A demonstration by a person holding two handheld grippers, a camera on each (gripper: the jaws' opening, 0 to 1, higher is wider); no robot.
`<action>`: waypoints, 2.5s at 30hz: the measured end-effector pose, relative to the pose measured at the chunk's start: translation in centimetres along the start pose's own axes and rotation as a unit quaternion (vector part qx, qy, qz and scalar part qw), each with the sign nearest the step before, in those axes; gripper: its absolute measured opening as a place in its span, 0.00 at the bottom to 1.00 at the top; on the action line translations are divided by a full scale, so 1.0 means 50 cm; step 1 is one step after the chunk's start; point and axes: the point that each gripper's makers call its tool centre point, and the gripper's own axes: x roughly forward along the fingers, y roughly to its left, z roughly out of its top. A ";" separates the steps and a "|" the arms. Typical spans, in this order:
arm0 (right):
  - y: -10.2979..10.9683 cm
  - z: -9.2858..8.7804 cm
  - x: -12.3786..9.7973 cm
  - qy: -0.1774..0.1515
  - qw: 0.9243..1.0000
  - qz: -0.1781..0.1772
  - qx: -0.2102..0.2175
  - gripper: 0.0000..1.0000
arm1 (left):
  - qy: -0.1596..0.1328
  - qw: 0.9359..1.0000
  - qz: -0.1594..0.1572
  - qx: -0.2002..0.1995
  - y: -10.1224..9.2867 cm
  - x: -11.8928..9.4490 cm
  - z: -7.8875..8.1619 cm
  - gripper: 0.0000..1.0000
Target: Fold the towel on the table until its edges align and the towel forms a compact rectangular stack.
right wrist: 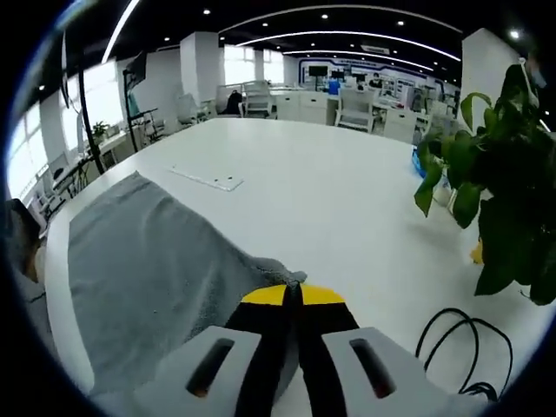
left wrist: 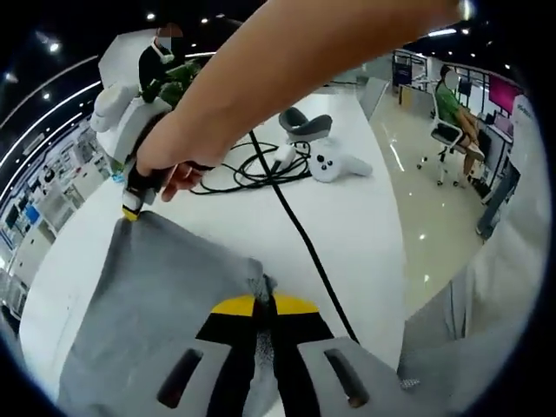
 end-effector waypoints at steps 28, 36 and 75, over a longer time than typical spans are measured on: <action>0.058 0.194 -0.076 -0.029 0.998 -0.047 -0.034 0.01 | -0.095 0.993 0.054 -0.049 0.137 -0.215 0.067 0.05; 0.027 0.224 -0.099 -0.046 0.996 -0.064 -0.045 0.01 | -0.130 0.990 0.040 -0.044 0.127 -0.230 0.125 0.05; 0.082 0.378 -0.096 -0.077 0.994 -0.065 -0.030 0.01 | -0.172 0.977 0.113 -0.058 0.275 -0.382 0.101 0.04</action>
